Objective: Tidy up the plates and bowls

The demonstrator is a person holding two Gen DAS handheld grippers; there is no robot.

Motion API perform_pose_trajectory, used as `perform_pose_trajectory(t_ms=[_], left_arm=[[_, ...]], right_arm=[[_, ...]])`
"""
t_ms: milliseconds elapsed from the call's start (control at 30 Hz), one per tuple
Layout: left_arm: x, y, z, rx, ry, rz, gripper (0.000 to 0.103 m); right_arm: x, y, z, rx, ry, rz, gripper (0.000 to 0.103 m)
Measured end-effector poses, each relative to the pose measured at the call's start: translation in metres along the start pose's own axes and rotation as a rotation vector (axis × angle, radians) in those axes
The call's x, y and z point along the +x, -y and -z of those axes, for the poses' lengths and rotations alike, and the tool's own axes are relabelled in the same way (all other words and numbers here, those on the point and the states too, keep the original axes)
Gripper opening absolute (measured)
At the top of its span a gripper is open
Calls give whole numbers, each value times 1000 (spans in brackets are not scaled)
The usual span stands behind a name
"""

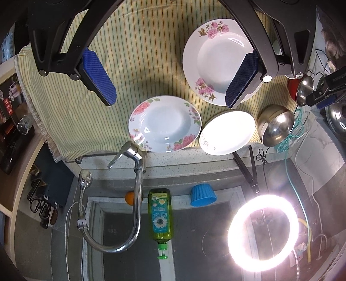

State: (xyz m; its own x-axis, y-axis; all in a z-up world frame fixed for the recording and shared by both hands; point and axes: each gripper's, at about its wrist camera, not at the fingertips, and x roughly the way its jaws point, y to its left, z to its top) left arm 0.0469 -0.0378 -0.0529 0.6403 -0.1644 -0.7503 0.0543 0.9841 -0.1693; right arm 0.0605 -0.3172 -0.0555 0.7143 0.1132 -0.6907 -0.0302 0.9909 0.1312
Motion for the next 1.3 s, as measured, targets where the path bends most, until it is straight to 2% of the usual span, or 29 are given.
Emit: perform_pose_trajectory(t_ms=[67, 233, 400, 600, 700, 767, 867, 1000, 1300], left_arm=[[7, 2, 2, 2, -30, 23, 61], [30, 4, 6, -10, -127, 106, 52], [55, 5, 7, 1, -238, 172, 45], [88, -2, 2, -30, -342, 209, 37], [101, -7, 0, -52, -385, 221, 35], [108, -10, 0, -61, -408, 222, 31], [118, -14, -1, -77, -438, 232, 29], [125, -15, -1, -79, -456, 231, 29], [134, -22, 1, -89, -480, 223, 26]], right_arm=[[7, 4, 3, 13, -33, -20, 90], [27, 14, 16, 40, -117, -70, 75], [52, 25, 35, 94, -230, -148, 50], [74, 33, 51, 179, -320, -233, 46], [83, 33, 56, 199, -349, -256, 35], [88, 31, 57, 203, -364, -268, 32], [96, 32, 60, 217, -387, -285, 29], [109, 32, 63, 251, -426, -320, 24], [125, 31, 68, 286, -481, -355, 22]])
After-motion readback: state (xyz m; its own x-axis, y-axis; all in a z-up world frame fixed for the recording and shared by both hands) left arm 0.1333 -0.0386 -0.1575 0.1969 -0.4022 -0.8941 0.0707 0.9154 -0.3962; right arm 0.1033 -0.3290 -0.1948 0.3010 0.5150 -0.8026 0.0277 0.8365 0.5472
